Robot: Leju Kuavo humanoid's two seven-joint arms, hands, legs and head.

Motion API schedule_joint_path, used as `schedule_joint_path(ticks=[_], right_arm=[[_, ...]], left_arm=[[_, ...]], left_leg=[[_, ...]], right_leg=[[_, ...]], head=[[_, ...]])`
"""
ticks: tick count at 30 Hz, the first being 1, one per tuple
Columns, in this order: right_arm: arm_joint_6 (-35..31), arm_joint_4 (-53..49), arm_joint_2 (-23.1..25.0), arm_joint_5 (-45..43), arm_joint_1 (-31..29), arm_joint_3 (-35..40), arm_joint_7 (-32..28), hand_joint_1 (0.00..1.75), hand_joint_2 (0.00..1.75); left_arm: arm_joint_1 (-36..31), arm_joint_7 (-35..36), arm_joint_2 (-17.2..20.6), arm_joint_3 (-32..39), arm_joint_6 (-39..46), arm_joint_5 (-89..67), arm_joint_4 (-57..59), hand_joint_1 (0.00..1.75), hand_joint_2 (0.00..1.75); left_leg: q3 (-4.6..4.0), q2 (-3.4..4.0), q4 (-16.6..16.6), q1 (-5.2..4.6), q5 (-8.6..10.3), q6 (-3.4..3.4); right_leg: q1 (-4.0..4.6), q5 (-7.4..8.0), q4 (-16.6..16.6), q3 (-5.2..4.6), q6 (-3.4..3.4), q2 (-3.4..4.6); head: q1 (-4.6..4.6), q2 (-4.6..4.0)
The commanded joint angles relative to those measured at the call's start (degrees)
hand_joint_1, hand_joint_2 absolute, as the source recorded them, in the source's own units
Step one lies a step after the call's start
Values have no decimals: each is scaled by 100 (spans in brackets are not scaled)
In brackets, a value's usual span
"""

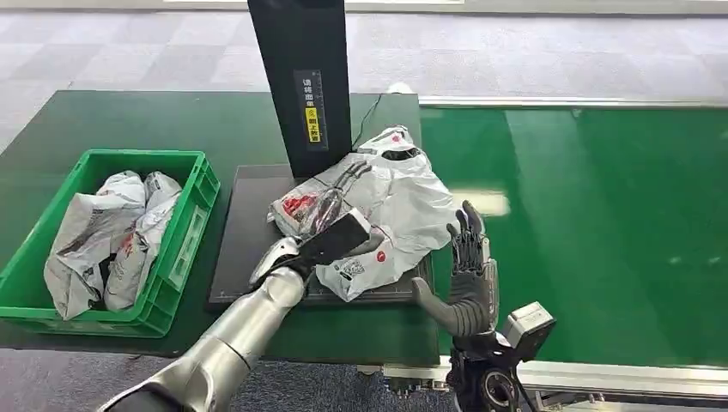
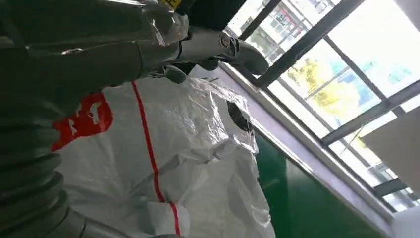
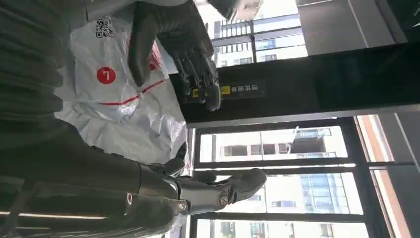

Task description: Moved the parcel from conveyor to table for the left to box.

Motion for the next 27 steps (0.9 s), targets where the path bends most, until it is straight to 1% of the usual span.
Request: schedule_joint_path(ticks=[1, 5, 10, 14, 20, 22, 25, 26, 27], right_arm=[[120, -79, 67, 69, 0, -313, 28, 0, 175], [169, -131, 58, 89, 32, -351, 30, 0, 175], [233, -46, -61, 100, -2, -320, 10, 0, 175], [263, 56, -89, 98, -79, -219, -23, 0, 175], [235, -33, -86, 108, -59, -89, -30, 0, 175], [229, -48, -95, 110, -76, -86, -26, 0, 175], [227, -76, -106, 114, -82, -55, -15, 0, 175], [227, -76, -106, 114, -82, -55, -15, 0, 175], [226, -75, -102, 115, -80, -51, -13, 0, 175]], left_arm=[[-814, 418, -438, -1186, -124, -439, 1938, 0, 175], [-857, 701, -424, -1492, -353, -784, 2258, 0, 175], [-882, 1016, -382, -1814, -655, -1143, 2536, 0, 175], [-882, 1193, -295, -1876, -751, -1220, 2588, 0, 175], [-823, 1454, -11, -2034, -750, -1486, 2655, 0, 175], [-819, 1469, 30, -2032, -742, -1496, 2665, 0, 175], [-837, 1485, 41, -2055, -764, -1536, 2656, 0, 175], [-837, 1485, 41, -2055, -764, -1536, 2656, 0, 175], [-844, 1486, 25, -2054, -772, -1534, 2651, 12, 175]], left_leg=[[4, -14, 0, 0, -2, 4], [8, -7, 0, 2, -6, 0], [9, 4, -6, 1, -3, 4], [2, 10, -2, 1, -4, 3], [11, 24, -10, 0, -5, 0], [17, 33, -13, 0, -5, 0], [10, 20, -7, 0, -4, 0], [13, 26, -8, 2, -4, 0], [14, 20, -6, 0, -4, 1]], right_leg=[[1, -6, -7, 13, 2, -27], [3, -6, -4, 11, -2, -19], [4, 1, -11, 9, 0, -8], [2, 1, -5, 0, 1, 3], [2, 4, -8, 6, -2, 17], [3, 6, -11, 10, -3, 21], [1, 3, -4, 4, -2, 14], [3, 6, -6, 7, -2, 18], [2, 4, -4, 10, -1, 15]], head=[[0, 0], [-2, 0], [-2, 0], [0, 0], [0, 0], [0, 0], [-2, 0], [0, 0], [0, 0]])
